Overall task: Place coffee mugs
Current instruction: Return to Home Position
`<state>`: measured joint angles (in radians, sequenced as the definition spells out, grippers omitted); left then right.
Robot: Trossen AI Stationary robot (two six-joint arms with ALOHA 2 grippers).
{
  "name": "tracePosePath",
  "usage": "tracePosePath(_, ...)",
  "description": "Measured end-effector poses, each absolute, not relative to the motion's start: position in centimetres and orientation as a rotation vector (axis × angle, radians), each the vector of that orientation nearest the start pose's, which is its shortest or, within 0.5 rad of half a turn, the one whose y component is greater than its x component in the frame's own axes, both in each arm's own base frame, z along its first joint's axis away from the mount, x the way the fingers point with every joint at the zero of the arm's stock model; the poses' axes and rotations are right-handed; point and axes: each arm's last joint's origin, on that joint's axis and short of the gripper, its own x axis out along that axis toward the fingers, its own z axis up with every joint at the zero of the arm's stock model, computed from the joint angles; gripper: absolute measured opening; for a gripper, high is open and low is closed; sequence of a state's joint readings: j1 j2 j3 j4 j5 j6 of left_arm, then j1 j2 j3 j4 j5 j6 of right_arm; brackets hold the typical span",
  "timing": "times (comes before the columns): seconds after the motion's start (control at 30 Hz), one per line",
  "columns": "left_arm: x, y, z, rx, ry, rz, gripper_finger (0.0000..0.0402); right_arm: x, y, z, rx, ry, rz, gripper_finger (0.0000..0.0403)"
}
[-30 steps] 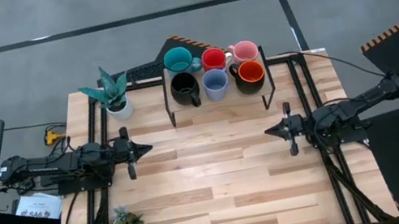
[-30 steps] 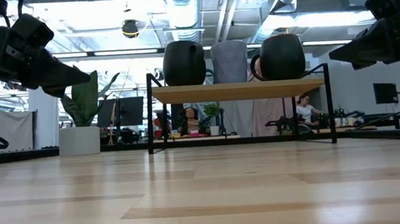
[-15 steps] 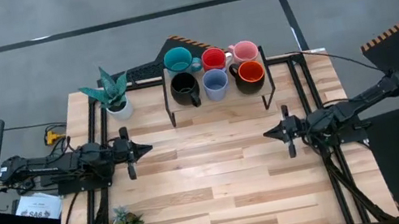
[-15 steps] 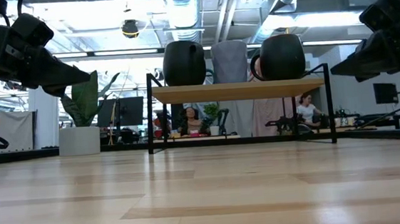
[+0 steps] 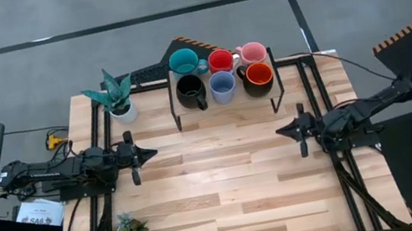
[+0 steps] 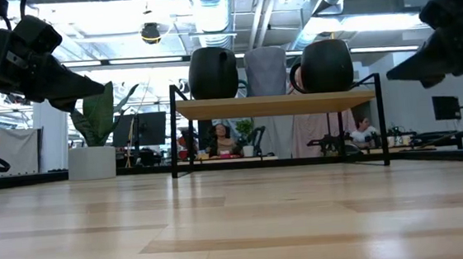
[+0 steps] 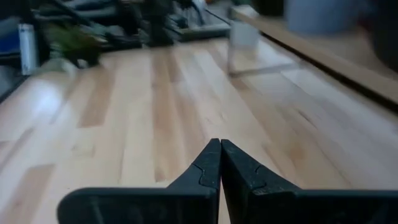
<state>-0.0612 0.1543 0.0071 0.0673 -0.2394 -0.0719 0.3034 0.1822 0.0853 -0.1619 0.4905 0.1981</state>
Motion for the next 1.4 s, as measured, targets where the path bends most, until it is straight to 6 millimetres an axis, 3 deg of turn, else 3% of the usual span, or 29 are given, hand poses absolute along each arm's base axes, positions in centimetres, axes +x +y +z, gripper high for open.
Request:
tracePosePath(0.27, 10.6, 0.0, 16.0, -0.06, 0.072, 0.181, 0.0, 8.7, 1.2, 17.2, 0.105, 0.122, -0.212, 0.003)
tracePosePath(1.4, 10.5, 0.0, 16.1, -0.061, 0.061, 0.181, 0.0, 8.8, 1.3, 17.0, 0.098, 0.152, -0.185, 0.0038)
